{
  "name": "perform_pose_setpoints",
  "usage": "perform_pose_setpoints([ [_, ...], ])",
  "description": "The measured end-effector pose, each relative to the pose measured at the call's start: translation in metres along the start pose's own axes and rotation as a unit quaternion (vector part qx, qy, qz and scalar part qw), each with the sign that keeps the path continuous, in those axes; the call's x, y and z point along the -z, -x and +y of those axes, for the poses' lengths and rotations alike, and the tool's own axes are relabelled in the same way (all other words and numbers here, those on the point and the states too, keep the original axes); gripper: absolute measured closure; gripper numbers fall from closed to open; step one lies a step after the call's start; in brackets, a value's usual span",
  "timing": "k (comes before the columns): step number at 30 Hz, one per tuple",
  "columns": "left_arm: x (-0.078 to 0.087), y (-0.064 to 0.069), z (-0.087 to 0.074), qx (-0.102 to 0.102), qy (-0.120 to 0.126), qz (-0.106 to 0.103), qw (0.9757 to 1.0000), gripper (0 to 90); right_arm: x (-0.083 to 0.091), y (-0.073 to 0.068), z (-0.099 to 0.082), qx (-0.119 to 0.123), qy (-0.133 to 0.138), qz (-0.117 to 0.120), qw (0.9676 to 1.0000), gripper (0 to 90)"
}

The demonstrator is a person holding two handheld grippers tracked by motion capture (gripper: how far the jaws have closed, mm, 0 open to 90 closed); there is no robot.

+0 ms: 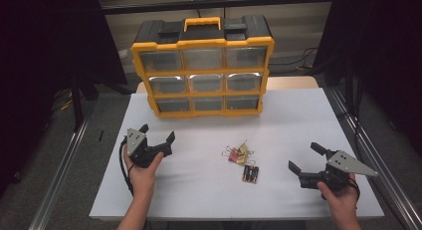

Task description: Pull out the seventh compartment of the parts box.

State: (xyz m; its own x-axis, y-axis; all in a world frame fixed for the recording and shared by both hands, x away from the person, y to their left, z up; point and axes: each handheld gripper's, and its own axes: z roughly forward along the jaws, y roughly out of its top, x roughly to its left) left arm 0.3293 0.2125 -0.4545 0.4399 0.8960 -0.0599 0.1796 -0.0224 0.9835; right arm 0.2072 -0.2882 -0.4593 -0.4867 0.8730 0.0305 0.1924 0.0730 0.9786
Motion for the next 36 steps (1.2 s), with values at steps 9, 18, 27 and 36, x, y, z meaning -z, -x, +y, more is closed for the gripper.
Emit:
perform_pose_setpoints([
  [9,-0.028,0.008,0.003,-0.006,0.001,0.01,0.9999,0.9,0.001,-0.001,0.0,0.005,0.0,0.002,1.0,0.1],
  [18,-0.049,0.011,0.007,0.006,0.007,0.019,0.9998,1.1,0.004,0.001,0.001,0.006,0.0,-0.001,1.0,0.2],
  [27,-0.065,0.012,0.007,0.008,0.008,0.031,0.9994,1.5,0.004,0.001,0.001,0.009,0.002,0.0,1.0,0.2],
  [36,-0.083,0.009,0.008,0.014,0.009,0.047,0.9987,1.2,0.004,0.0,0.001,0.012,0.003,0.002,0.9999,0.4],
])
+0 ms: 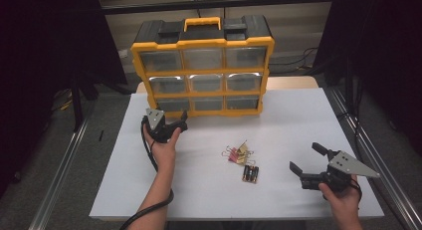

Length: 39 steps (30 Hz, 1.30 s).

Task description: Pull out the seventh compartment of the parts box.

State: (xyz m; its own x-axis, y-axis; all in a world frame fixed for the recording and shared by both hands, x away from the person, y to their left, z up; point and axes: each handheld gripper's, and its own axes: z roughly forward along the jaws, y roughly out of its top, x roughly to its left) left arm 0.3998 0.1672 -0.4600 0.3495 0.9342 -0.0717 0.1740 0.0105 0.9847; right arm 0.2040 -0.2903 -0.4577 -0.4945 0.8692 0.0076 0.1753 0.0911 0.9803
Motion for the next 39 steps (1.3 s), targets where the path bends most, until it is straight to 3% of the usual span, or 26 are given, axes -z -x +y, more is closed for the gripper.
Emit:
perform_pose_setpoints([
  [8,-0.01,-0.002,0.003,0.006,0.004,0.014,0.9999,0.9,-0.001,0.0,-0.001,-0.001,-0.003,0.002,1.0,0.4],
  [19,-0.022,0.001,0.002,0.013,0.003,0.012,0.9998,0.7,0.0,0.0,0.0,0.0,-0.002,0.004,1.0,0.4],
  [21,-0.026,0.001,0.001,0.017,-0.001,0.024,0.9996,0.6,0.0,0.0,0.0,0.001,-0.002,0.005,1.0,0.5],
  [23,-0.027,0.0,0.001,0.027,0.001,0.024,0.9993,0.4,0.0,0.0,0.0,0.001,-0.002,0.005,1.0,0.5],
  [25,-0.029,0.0,0.0,0.053,0.007,0.019,0.9984,0.4,0.0,0.0,0.0,0.0,-0.002,0.006,1.0,0.5],
  [26,-0.029,0.0,0.0,0.053,0.007,0.019,0.9984,0.4,0.0,0.0,0.0,0.001,-0.002,0.006,1.0,0.5],
  [28,-0.031,0.001,0.0,0.081,0.017,0.025,0.9963,0.4,0.0,0.0,0.0,0.001,-0.002,0.006,1.0,0.5],
  [33,-0.032,0.005,0.001,0.098,0.025,0.023,0.9946,0.4,0.0,0.0,0.0,0.001,-0.002,0.006,1.0,0.5],
  [35,-0.032,0.006,0.001,0.111,0.018,0.015,0.9936,0.4,0.0,0.0,0.0,0.002,-0.003,0.007,1.0,0.6],
  [36,-0.034,0.007,0.0,0.123,0.031,0.021,0.9917,0.4,0.0,0.0,0.0,0.002,-0.003,0.008,1.0,0.6],
  [37,-0.034,0.007,0.0,0.126,0.032,0.02,0.9914,0.4,0.0,0.0,0.0,0.002,-0.003,0.007,1.0,0.6],
  [38,-0.035,0.007,-0.002,0.145,0.031,0.028,0.9886,0.4,0.0,0.0,0.0,0.004,-0.002,0.007,1.0,0.6],
  [39,-0.035,0.007,-0.002,0.145,0.031,0.028,0.9886,0.4,0.0,0.0,0.0,0.004,-0.002,0.007,1.0,0.6],
])
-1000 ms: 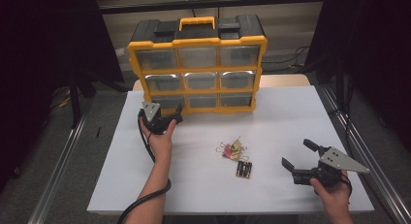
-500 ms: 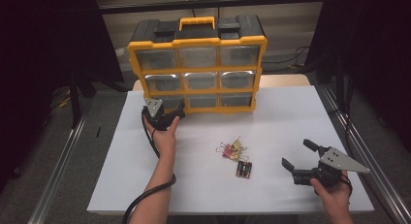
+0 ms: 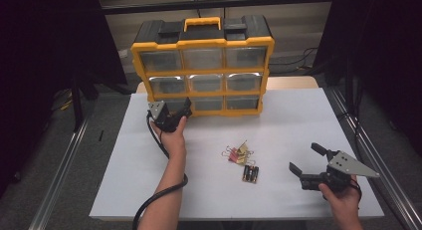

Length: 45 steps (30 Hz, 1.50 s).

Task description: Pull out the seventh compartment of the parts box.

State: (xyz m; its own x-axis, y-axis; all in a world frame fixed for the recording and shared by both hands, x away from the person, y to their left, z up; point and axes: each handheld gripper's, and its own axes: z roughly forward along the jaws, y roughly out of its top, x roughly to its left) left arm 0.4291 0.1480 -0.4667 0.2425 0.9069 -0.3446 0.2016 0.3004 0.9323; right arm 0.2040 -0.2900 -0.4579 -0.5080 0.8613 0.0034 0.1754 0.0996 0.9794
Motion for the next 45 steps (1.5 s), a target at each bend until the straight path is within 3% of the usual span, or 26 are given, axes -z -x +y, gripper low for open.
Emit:
perform_pose_setpoints([
  [3,-0.001,-0.001,-0.001,0.029,0.007,0.01,0.9995,0.4,0.0,0.0,0.0,0.0,-0.001,0.002,1.0,0.6],
  [9,-0.001,-0.001,-0.002,0.05,0.011,0.011,0.9986,2.9,0.0,-0.001,0.0,0.004,-0.002,0.002,1.0,0.8],
  [14,-0.001,-0.002,-0.005,0.114,0.017,0.016,0.9932,6.6,-0.001,-0.002,0.0,0.003,-0.003,0.004,1.0,0.8],
  [15,-0.001,-0.001,-0.005,0.118,0.019,0.028,0.9924,10.6,-0.001,-0.002,0.0,0.004,-0.002,0.004,1.0,0.7],
  [20,0.001,-0.002,-0.006,0.121,0.019,0.045,0.9914,20.4,-0.001,-0.001,0.0,0.005,-0.003,0.004,1.0,0.8],
  [21,0.002,-0.003,-0.005,0.135,0.024,0.054,0.9891,24.5,-0.001,-0.001,0.0,0.005,-0.003,0.004,1.0,0.8],
  [22,0.002,-0.003,-0.005,0.135,0.024,0.054,0.9891,25.2,-0.001,-0.001,0.0,0.005,-0.003,0.004,1.0,0.8],
  [23,0.002,-0.004,-0.006,0.159,0.032,0.051,0.9855,25.2,-0.001,-0.002,0.0,0.004,-0.004,0.005,1.0,0.8],
  [24,0.003,-0.006,-0.006,0.169,0.028,0.048,0.9841,28.5,-0.001,-0.002,0.0,0.005,-0.004,0.005,1.0,0.9],
  [26,0.001,-0.007,-0.008,0.218,0.039,0.038,0.9745,30.7,-0.002,-0.002,0.0,0.007,-0.002,0.006,1.0,0.9],
  [27,0.0,-0.008,-0.01,0.241,0.047,0.04,0.9685,36.0,-0.002,-0.002,0.0,0.006,-0.003,0.007,1.0,0.9],
  [28,0.001,-0.009,-0.011,0.251,0.049,0.038,0.966,38.0,-0.002,-0.002,0.0,0.006,-0.003,0.006,1.0,0.9],
  [29,0.001,-0.009,-0.011,0.251,0.049,0.038,0.966,40.2,-0.002,-0.002,0.0,0.006,-0.003,0.006,1.0,0.9],
  [30,0.001,-0.008,-0.012,0.276,0.056,0.041,0.9587,41.9,-0.002,-0.002,0.0,0.007,-0.004,0.008,0.9999,0.9],
  [31,0.0,-0.007,-0.013,0.29,0.064,0.042,0.954,43.3,-0.002,-0.003,0.0,0.006,-0.004,0.008,0.9999,0.9],
  [32,0.0,-0.007,-0.013,0.29,0.064,0.042,0.954,45.3,-0.002,-0.003,0.0,0.006,-0.004,0.008,0.9999,0.9],
  [33,0.001,-0.008,-0.014,0.3,0.066,0.044,0.9505,47.4,-0.002,-0.003,0.0,0.008,-0.004,0.008,0.9999,0.9],
  [34,0.001,-0.008,-0.014,0.3,0.066,0.044,0.9505,48.0,-0.002,-0.003,0.0,0.008,-0.004,0.008,0.9999,0.9],
  [35,0.001,-0.007,-0.014,0.328,0.07,0.042,0.941,50.2,-0.002,-0.003,0.0,0.008,-0.005,0.009,0.9999,1.0],
  [38,-0.001,-0.006,-0.014,0.333,0.073,0.047,0.9389,52.3,-0.002,-0.003,0.0,0.006,-0.006,0.009,0.9999,1.1],
  [40,-0.002,-0.004,-0.013,0.366,0.081,0.045,0.9261,54.7,-0.003,-0.003,0.0,0.008,-0.006,0.01,0.9999,1.1],
  [41,-0.002,-0.004,-0.014,0.367,0.078,0.045,0.9257,55.9,-0.003,-0.003,0.0,0.008,-0.005,0.01,0.9999,1.1],
  [42,-0.002,-0.003,-0.015,0.375,0.077,0.037,0.9232,56.8,-0.003,-0.004,0.0,0.008,-0.006,0.009,0.9999,1.1],
  [43,-0.001,-0.004,-0.015,0.37,0.073,0.035,0.9257,58.0,-0.003,-0.004,0.0,0.008,-0.006,0.009,0.9999,1.1],
  [44,-0.004,0.0,-0.013,0.395,0.09,0.048,0.9128,59.8,-0.003,-0.003,0.0,0.009,-0.005,0.009,0.9999,1.1],
  [45,-0.002,-0.002,-0.015,0.377,0.077,0.041,0.922,62.6,-0.003,-0.003,0.0,0.009,-0.005,0.01,0.9999,1.1],
])
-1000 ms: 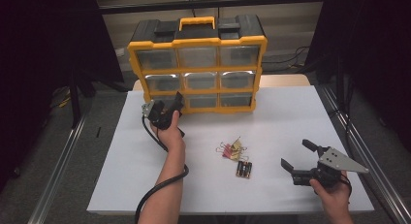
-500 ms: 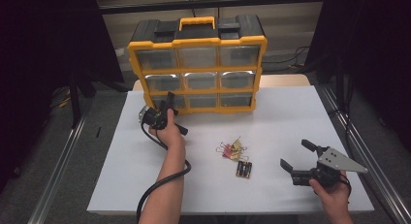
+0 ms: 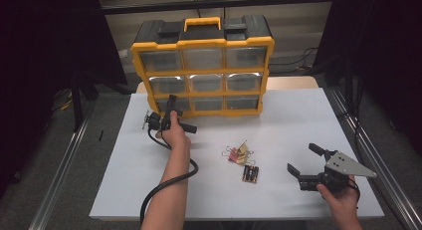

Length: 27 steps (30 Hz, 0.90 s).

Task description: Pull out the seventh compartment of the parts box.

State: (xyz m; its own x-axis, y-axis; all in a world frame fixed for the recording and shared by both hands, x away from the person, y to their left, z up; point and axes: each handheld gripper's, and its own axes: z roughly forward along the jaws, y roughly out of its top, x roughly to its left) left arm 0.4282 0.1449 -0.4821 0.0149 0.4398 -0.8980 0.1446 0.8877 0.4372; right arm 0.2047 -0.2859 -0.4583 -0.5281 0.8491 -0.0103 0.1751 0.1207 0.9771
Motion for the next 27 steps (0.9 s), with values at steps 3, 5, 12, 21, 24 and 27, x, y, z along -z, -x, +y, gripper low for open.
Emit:
perform_pose_setpoints([
  [3,0.001,0.0,-0.001,0.024,0.01,0.003,0.9997,70.1,0.0,0.0,0.0,-0.001,0.0,0.0,1.0,1.1],
  [5,0.004,-0.003,-0.002,0.024,0.006,0.003,0.9997,72.7,0.0,0.0,0.0,-0.001,0.0,0.0,1.0,1.1],
  [12,0.013,-0.003,-0.002,0.03,0.003,0.008,0.9995,75.1,-0.001,0.0,0.0,0.002,0.0,-0.001,1.0,1.1],
  [21,0.023,0.0,-0.003,0.065,0.019,0.007,0.9977,76.1,-0.001,-0.001,0.0,0.003,0.0,-0.001,1.0,1.1],
  [24,0.029,-0.001,-0.004,0.053,0.009,0.012,0.9985,76.0,-0.001,-0.001,0.0,0.002,-0.002,-0.001,1.0,1.1],
  [27,0.033,-0.001,-0.003,0.049,0.011,0.009,0.9987,76.1,-0.002,-0.001,0.0,0.0,-0.002,0.001,1.0,1.1],
])
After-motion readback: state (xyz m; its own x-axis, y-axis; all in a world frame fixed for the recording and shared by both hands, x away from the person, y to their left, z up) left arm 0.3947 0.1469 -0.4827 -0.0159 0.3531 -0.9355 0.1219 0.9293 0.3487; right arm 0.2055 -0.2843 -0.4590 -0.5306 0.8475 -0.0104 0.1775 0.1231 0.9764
